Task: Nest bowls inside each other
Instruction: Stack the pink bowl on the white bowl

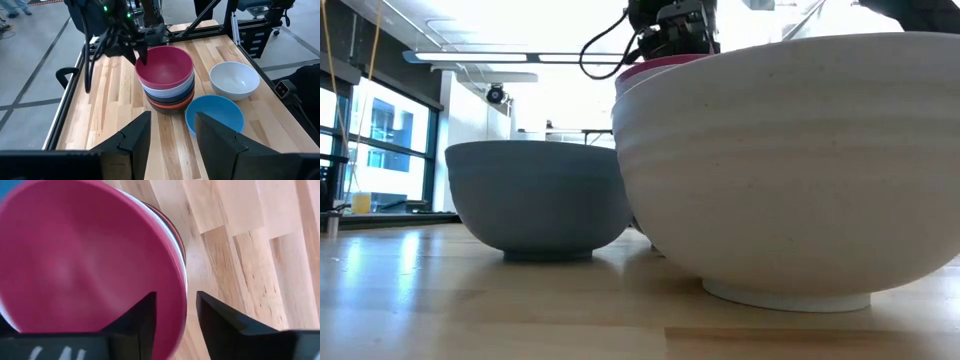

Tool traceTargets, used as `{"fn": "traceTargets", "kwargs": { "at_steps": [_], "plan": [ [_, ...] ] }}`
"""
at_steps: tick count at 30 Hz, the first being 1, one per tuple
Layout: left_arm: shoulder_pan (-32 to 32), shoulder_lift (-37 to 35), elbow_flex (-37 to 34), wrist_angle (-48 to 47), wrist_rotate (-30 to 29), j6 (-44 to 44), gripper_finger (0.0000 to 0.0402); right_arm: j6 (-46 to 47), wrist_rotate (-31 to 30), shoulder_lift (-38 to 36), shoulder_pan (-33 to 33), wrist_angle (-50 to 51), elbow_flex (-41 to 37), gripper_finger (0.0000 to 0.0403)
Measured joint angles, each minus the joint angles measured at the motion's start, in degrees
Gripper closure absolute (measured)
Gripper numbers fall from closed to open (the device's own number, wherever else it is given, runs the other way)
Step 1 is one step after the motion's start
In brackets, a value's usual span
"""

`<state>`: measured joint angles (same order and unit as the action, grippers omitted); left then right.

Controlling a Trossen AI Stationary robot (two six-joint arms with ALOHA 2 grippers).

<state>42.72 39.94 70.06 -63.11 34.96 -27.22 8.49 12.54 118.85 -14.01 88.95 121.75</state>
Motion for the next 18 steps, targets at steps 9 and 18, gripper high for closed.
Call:
{"fn": "traceTargets", "kwargs": {
  "at_steps": [9,18],
  "plan": [
    [-0.02,0.0,0.0,0.0,0.0,0.0,0.0259,0.08,-2.29,-5.38,-0.36,-0.88,0.02,0.027],
    [-0.01,0.02,0.0,0.0,0.0,1.09,0.0259,-1.92,-2.87,-4.99,0.66,-1.95,0.04,0.0386]
  ]
}}
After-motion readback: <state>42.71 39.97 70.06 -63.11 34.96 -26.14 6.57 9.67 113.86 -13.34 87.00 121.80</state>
